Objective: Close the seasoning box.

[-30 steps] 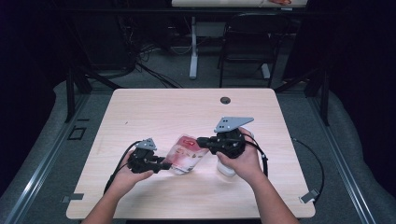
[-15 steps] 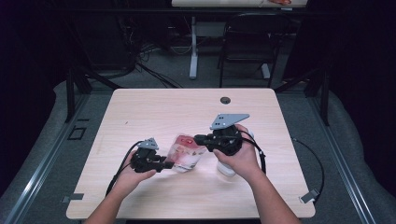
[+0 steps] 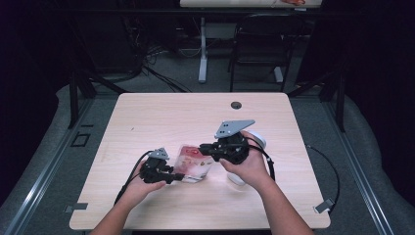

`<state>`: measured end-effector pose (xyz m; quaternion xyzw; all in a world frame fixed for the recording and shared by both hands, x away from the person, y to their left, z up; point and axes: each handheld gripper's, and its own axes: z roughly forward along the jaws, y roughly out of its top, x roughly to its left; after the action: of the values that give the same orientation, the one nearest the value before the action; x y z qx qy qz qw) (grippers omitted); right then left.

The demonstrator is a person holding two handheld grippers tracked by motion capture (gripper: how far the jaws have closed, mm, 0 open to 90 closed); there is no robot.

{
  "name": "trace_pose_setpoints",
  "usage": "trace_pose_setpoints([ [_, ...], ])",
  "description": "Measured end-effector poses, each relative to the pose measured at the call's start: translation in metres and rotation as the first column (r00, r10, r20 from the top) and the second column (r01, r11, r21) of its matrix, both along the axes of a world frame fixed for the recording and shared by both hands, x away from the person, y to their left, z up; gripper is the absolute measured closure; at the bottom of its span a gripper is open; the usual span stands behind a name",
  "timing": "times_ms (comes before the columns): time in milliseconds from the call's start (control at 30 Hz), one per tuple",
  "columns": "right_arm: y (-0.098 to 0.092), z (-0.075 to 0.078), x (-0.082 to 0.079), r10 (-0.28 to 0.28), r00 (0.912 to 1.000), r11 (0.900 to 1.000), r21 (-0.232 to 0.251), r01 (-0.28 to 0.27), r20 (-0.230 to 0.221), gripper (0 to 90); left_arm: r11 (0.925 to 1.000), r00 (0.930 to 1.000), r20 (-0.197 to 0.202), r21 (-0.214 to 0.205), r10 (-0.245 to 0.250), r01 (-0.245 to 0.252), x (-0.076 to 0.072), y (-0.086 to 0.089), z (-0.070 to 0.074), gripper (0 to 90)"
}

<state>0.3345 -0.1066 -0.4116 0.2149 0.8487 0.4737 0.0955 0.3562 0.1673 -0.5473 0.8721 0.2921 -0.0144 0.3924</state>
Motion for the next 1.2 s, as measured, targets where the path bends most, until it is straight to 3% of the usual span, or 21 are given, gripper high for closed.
trace_pose_setpoints([
  [267,0.006,0.0,-0.001,0.016,0.9998,0.9998,-0.011,-0.016,0.006,84.8,0.998,0.9982,0.033,-0.041,0.049,-0.048,-0.002,0.012,0.008,58.6],
  [600,0.016,0.001,-0.001,0.023,0.9996,0.9994,-0.026,-0.022,0.019,83.2,0.9952,0.9949,0.071,-0.072,0.071,-0.066,-0.007,0.027,0.022,58.9],
  [667,0.017,0.001,-0.002,0.023,0.9995,0.9993,-0.03,-0.023,0.022,82.2,0.9958,0.9957,0.074,-0.075,0.057,-0.051,-0.007,0.029,0.024,58.5],
  [800,0.023,0.003,-0.002,0.035,0.9991,0.9993,-0.016,-0.035,0.022,80.0,0.9956,0.9935,0.094,-0.073,0.066,-0.059,-0.009,0.033,0.028,57.3],
  [967,0.028,0.008,-0.002,0.041,0.9989,0.9989,0.023,-0.042,0.022,77.6,0.9955,0.9935,0.094,-0.077,0.063,-0.056,-0.009,0.038,0.028,57.5],
  [1200,0.025,0.01,-0.003,0.018,0.9997,0.9991,0.039,-0.019,0.018,69.9,0.993,0.9929,0.086,-0.091,0.082,-0.075,-0.011,0.045,0.03,56.1],
])
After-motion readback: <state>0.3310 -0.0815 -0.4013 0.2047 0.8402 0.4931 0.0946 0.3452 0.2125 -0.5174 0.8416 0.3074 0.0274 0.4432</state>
